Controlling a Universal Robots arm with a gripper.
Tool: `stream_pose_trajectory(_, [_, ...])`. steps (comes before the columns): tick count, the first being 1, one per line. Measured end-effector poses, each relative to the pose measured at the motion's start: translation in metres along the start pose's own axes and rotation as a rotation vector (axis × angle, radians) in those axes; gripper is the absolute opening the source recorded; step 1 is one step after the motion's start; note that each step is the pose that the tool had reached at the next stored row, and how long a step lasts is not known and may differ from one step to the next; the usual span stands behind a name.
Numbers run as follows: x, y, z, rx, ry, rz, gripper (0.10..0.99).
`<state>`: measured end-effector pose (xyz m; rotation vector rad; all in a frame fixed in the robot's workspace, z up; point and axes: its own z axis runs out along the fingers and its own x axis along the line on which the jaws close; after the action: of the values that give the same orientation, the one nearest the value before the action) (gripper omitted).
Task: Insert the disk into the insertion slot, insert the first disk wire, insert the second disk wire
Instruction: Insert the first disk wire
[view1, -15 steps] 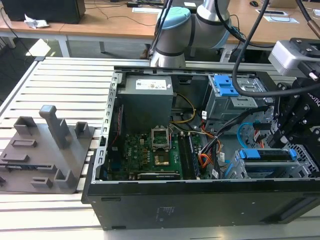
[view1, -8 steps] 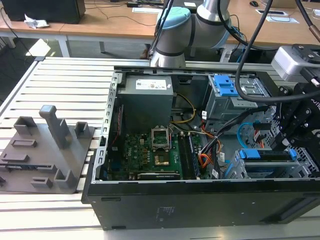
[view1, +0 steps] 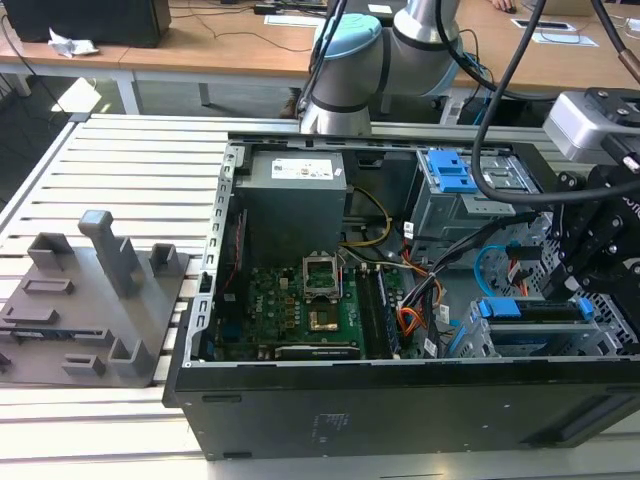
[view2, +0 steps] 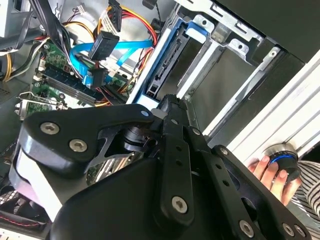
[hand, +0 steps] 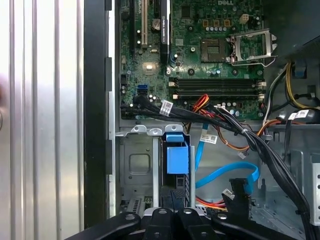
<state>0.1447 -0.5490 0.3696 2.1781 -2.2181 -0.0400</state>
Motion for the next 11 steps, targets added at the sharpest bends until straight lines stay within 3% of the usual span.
stream_pose_trajectory(11, [-0.0012,-0.0031,-0.0087,0.0,0.0003,-0.001,0.106])
